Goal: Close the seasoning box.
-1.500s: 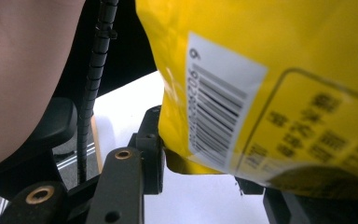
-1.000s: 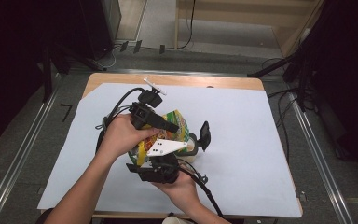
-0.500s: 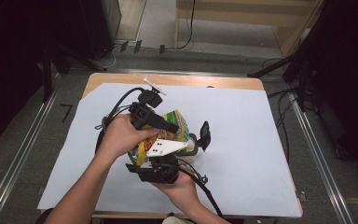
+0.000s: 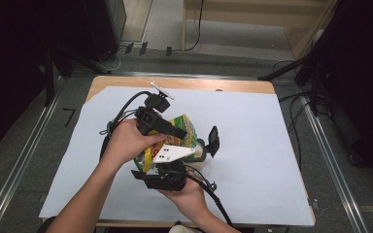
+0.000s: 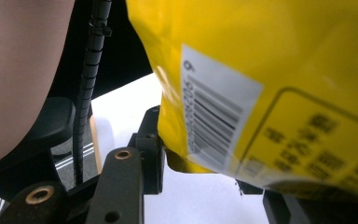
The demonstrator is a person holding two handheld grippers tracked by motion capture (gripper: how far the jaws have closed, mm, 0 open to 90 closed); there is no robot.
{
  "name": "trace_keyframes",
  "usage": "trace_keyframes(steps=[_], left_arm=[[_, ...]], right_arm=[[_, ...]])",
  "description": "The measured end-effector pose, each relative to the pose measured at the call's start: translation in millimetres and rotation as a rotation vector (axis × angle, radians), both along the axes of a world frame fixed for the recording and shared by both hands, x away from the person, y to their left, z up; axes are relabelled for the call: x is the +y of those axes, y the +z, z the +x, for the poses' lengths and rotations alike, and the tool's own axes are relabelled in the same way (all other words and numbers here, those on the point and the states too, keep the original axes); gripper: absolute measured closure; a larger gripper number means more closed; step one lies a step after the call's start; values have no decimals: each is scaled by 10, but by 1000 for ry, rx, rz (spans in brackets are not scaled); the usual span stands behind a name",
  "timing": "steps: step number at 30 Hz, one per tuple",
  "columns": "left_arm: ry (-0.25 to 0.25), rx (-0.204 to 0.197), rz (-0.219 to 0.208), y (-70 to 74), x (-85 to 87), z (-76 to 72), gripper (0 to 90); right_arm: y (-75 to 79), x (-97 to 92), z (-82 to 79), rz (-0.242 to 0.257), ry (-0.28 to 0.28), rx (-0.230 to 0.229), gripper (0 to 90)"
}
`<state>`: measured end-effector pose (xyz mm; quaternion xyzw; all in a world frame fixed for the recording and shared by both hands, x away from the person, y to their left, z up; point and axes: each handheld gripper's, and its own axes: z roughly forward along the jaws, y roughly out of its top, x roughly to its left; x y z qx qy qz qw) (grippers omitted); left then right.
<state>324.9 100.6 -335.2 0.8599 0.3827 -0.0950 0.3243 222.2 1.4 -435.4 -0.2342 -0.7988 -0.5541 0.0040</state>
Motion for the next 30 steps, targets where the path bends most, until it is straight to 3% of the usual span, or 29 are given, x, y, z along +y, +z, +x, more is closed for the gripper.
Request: trace_keyframes(steps=[17,30], left_arm=[[-8,1,0,5,-39,1,648],[-6,24,-28,-9,-25,88,648]], right_arm=[[-13,-17,-3,2,-9,-3,622],[33,-57,26,6,-13,35,625]])
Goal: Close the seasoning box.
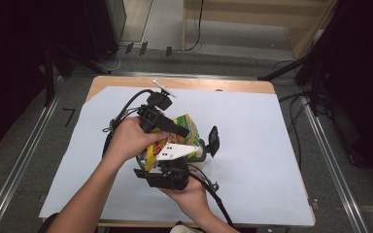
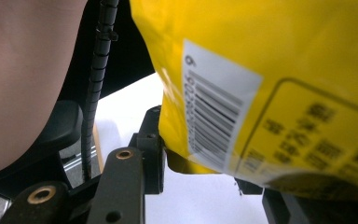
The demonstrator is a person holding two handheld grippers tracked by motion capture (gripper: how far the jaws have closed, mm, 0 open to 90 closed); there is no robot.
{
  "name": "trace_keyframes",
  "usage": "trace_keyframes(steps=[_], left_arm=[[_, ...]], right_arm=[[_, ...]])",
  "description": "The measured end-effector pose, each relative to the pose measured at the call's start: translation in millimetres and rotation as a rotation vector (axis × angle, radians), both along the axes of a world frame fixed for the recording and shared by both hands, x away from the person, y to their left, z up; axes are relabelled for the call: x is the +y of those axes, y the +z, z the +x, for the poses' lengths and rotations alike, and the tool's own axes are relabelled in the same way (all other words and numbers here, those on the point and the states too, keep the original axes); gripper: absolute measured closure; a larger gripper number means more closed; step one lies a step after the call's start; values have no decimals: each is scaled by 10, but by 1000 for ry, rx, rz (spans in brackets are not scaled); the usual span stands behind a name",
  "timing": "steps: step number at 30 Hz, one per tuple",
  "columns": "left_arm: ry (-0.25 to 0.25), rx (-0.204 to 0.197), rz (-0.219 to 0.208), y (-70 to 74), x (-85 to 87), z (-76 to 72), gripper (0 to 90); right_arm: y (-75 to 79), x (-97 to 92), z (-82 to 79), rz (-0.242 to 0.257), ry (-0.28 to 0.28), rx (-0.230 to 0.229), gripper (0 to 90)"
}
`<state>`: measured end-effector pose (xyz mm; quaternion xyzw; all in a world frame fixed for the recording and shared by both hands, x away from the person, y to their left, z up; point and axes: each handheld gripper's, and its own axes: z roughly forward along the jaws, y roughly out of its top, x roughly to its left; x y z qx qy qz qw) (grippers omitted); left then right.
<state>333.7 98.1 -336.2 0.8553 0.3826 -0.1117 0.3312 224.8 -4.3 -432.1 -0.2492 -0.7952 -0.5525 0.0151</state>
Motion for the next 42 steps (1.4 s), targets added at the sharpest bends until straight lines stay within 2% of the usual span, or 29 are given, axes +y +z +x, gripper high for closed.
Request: trace_keyframes(steps=[3,18,26,34,42], left_arm=[[6,12,-9,-1,34,23,649],[6,-6,-10,26,32,-3,649],[3,-5,0,13,31,3,649],[5,6,-17,10,50,24,650],[5,4,-15,0,54,28,650]], right_arm=[[17,5,12,-4,2,3,625],[36,17,16,-12,8,-4,625],[21,24,21,-13,9,1,624],[39,14,26,-17,10,4,624],[38,14,31,-21,12,5,623]])
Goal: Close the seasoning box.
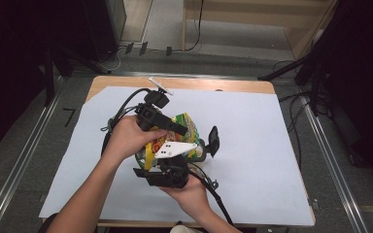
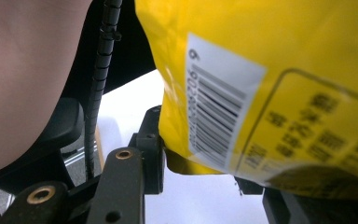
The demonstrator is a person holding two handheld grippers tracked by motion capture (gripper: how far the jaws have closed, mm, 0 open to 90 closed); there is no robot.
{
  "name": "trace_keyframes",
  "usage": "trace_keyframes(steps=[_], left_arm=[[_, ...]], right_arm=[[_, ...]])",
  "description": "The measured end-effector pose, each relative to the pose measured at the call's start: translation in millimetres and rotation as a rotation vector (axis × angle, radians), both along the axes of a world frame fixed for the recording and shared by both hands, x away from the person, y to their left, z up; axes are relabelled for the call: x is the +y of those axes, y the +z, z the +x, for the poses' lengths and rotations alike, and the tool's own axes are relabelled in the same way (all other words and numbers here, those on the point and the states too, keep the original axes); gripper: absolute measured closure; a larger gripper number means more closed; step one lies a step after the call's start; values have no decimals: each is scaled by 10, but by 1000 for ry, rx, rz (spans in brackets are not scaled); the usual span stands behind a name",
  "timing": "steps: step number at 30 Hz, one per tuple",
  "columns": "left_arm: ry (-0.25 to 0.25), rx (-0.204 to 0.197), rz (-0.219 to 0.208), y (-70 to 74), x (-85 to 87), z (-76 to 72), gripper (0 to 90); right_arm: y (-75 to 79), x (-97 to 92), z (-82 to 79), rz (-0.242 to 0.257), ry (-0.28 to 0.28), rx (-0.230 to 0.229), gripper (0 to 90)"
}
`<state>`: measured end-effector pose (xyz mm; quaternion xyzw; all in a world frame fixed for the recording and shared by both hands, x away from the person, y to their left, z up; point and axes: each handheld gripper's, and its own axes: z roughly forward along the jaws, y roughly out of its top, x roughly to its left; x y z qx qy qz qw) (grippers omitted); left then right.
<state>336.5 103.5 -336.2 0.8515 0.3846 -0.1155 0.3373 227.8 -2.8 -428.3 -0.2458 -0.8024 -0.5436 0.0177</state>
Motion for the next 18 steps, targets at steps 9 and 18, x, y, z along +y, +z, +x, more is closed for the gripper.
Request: trace_keyframes(steps=[9,18], left_arm=[[2,-12,-1,-6,3,3,652],[19,-49,1,51,37,-52,655]], right_arm=[[-13,0,12,-12,-3,-5,623],[-10,40,2,-10,-2,-31,623]])
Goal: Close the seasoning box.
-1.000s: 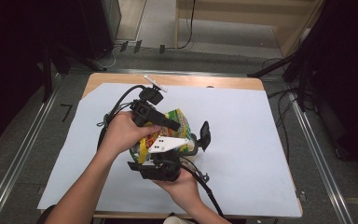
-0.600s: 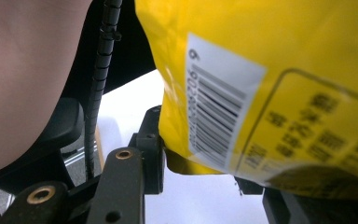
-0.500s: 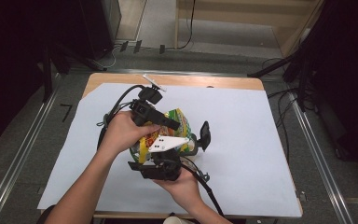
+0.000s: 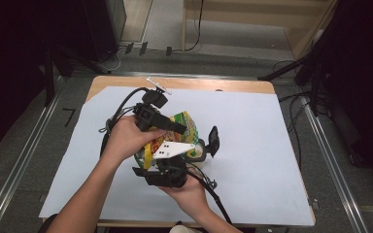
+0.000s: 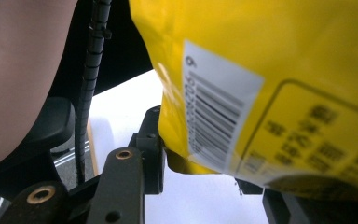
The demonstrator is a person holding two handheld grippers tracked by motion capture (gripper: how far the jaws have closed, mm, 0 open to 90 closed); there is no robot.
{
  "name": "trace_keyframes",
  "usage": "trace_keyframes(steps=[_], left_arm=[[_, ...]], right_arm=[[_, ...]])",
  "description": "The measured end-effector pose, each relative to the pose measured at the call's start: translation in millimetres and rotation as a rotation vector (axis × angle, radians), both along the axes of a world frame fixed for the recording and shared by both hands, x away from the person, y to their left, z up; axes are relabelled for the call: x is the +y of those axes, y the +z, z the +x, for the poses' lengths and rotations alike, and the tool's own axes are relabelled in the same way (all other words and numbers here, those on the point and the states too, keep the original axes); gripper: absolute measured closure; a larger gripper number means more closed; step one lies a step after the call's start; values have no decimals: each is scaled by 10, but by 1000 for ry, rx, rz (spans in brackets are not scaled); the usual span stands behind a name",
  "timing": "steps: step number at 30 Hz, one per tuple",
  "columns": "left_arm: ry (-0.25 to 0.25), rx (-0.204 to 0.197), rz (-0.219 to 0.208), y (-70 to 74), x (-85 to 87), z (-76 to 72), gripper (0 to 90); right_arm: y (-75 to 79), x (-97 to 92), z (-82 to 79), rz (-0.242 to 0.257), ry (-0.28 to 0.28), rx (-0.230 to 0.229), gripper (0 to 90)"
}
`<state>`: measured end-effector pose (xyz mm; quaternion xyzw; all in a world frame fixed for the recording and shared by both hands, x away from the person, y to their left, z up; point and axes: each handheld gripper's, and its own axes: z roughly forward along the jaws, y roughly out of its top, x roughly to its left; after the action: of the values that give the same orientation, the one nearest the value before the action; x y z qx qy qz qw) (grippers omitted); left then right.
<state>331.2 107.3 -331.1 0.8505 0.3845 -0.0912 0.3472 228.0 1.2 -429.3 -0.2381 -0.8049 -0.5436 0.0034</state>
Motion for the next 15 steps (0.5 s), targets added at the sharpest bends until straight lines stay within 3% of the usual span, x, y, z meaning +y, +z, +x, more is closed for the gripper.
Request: trace_keyframes(steps=[4,15], left_arm=[[26,4,-3,-13,46,2,657],[63,4,-9,-55,61,31,661]], right_arm=[[-1,17,5,6,10,1,623],[-24,37,80,26,15,61,625]])
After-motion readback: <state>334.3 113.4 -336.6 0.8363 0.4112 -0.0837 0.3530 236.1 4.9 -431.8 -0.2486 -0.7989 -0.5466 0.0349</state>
